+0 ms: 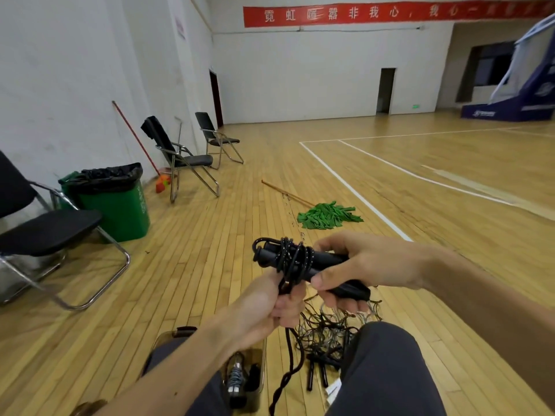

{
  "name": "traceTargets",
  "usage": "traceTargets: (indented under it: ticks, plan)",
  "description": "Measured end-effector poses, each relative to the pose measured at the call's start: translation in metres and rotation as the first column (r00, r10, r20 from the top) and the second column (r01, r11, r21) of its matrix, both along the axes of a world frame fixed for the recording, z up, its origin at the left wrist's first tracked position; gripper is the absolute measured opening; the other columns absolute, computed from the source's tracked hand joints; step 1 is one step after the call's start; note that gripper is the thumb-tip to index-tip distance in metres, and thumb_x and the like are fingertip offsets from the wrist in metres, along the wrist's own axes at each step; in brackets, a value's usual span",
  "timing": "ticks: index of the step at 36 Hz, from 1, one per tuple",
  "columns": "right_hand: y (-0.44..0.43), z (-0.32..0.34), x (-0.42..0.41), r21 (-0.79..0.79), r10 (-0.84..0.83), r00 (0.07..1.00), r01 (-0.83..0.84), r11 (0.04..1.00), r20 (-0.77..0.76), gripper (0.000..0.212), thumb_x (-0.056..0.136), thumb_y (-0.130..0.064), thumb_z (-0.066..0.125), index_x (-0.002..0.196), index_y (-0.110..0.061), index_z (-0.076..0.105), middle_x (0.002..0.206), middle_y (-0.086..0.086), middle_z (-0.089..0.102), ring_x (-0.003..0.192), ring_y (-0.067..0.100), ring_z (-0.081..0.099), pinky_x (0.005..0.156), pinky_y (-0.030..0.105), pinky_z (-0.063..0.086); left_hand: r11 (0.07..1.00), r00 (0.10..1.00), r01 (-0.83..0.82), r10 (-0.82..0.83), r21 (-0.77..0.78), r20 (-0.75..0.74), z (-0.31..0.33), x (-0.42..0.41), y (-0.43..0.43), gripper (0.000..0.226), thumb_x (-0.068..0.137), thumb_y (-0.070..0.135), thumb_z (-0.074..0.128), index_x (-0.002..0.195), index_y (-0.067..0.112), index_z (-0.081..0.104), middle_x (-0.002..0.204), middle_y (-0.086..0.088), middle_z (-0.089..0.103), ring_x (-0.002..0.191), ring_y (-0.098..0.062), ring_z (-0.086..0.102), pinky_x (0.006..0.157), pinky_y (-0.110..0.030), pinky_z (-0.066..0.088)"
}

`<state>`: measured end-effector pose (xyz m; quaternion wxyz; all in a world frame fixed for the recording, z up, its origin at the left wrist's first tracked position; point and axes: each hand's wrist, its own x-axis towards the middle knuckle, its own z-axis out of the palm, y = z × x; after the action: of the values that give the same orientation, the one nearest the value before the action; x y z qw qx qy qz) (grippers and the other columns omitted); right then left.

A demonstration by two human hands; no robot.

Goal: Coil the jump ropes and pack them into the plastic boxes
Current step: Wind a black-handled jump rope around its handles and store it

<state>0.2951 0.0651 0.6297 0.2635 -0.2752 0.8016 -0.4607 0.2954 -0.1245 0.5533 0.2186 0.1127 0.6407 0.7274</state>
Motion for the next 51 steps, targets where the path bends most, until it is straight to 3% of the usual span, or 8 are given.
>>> traceTargets:
  ticks: [12, 18, 23, 28, 31, 40, 44, 51]
  plan:
    - [0.001, -0.024, -0.022, -0.107, -0.341, 0.931, 0.329, 0.938, -0.128, 0.026, 0.095, -0.015, 0.069, 0.111, -0.007, 0.051, 0.078, 0.011, 0.071, 0.058, 0.02, 0.059, 0.054, 0.031, 0.049, 1.0, 0.999, 0.025, -0.025, 0.006, 0.043, -0.017, 0.003, -0.005, 0.046, 0.102, 0.053, 0.03, 0.078, 0.017, 0.046, 0.06, 0.005, 0.023, 0.053, -0.012, 0.023, 0.052, -0.021, 0.031]
    - [0.002, -0.041, -0.027, -0.053, -0.378, 0.909, 0.374, 0.926, -0.175, 0.022, 0.095, -0.016, 0.07, 0.106, -0.009, 0.052, 0.079, 0.011, 0.071, 0.06, 0.019, 0.062, 0.051, 0.029, 0.048, 0.971, 0.996, 0.017, -0.037, -0.239, -0.08, -0.024, 0.003, -0.005, 0.041, 0.105, 0.047, 0.033, 0.093, 0.012, 0.05, 0.059, 0.008, 0.031, 0.052, -0.01, 0.031, 0.057, -0.022, 0.038]
    - [0.005, -0.059, -0.035, -0.009, -0.453, 0.844, 0.47, 0.882, -0.289, 0.03, 0.096, -0.022, 0.069, 0.115, -0.02, 0.046, 0.082, 0.01, 0.072, 0.056, 0.013, 0.063, 0.051, 0.026, 0.049, 0.885, 0.978, 0.011, -0.106, -0.465, -0.177, -0.024, 0.004, -0.008, 0.025, 0.106, 0.039, 0.041, 0.115, 0.02, 0.055, 0.059, 0.012, 0.038, 0.052, -0.005, 0.036, 0.055, -0.02, 0.037]
    - [0.003, -0.075, -0.037, 0.108, -0.439, 0.812, 0.512, 0.852, -0.384, 0.029, 0.096, -0.03, 0.069, 0.115, -0.025, 0.048, 0.086, 0.004, 0.072, 0.056, 0.006, 0.065, 0.052, 0.02, 0.05, 0.688, 0.912, -0.127, -0.203, -0.715, -0.357, -0.025, 0.004, -0.015, 0.016, 0.104, 0.04, 0.046, 0.111, 0.029, 0.054, 0.084, 0.004, 0.055, 0.073, -0.014, 0.05, 0.071, -0.034, 0.046]
    - [0.005, -0.077, -0.04, 0.153, -0.431, 0.787, 0.539, 0.828, -0.441, 0.017, 0.097, -0.032, 0.066, 0.105, -0.02, 0.056, 0.087, 0.002, 0.07, 0.056, 0.006, 0.066, 0.051, 0.018, 0.049, 0.612, 0.866, -0.21, -0.244, -0.762, -0.435, -0.022, 0.003, -0.02, 0.013, 0.105, 0.033, 0.046, 0.109, 0.026, 0.056, 0.079, 0.004, 0.058, 0.064, -0.011, 0.049, 0.061, -0.028, 0.042]
    - [-0.01, -0.066, -0.042, 0.31, -0.331, 0.855, 0.466, 0.829, -0.4, 0.014, 0.099, -0.03, 0.064, 0.093, -0.017, 0.066, 0.081, 0.0, 0.072, 0.054, 0.005, 0.063, 0.05, 0.016, 0.047, 0.427, 0.684, -0.373, -0.474, -0.824, -0.555, 0.026, -0.004, -0.034, 0.024, 0.103, 0.042, 0.048, 0.087, 0.027, 0.058, 0.068, 0.01, 0.054, 0.055, -0.005, 0.048, 0.054, -0.019, 0.04]
    - [-0.017, -0.06, -0.038, 0.342, -0.275, 0.911, 0.376, 0.861, -0.308, 0.015, 0.099, -0.027, 0.063, 0.094, -0.013, 0.064, 0.08, 0.002, 0.072, 0.054, 0.011, 0.063, 0.053, 0.023, 0.051, 0.412, 0.631, -0.399, -0.526, -0.819, -0.571, 0.051, -0.01, -0.04, 0.03, 0.1, 0.044, 0.052, 0.072, 0.035, 0.048, 0.069, 0.009, 0.056, 0.056, -0.007, 0.049, 0.058, -0.021, 0.044]
    - [-0.028, -0.047, -0.018, 0.361, -0.073, 0.997, 0.074, 0.93, -0.016, 0.015, 0.098, -0.024, 0.065, 0.089, -0.013, 0.064, 0.086, 0.01, 0.073, 0.056, 0.013, 0.06, 0.057, 0.025, 0.054, 0.46, 0.541, -0.404, -0.577, -0.791, -0.612, 0.077, -0.022, -0.046, 0.032, 0.084, 0.055, 0.069, 0.089, 0.023, 0.073, 0.075, 0.015, 0.061, 0.073, -0.003, 0.057, 0.084, -0.033, 0.051]
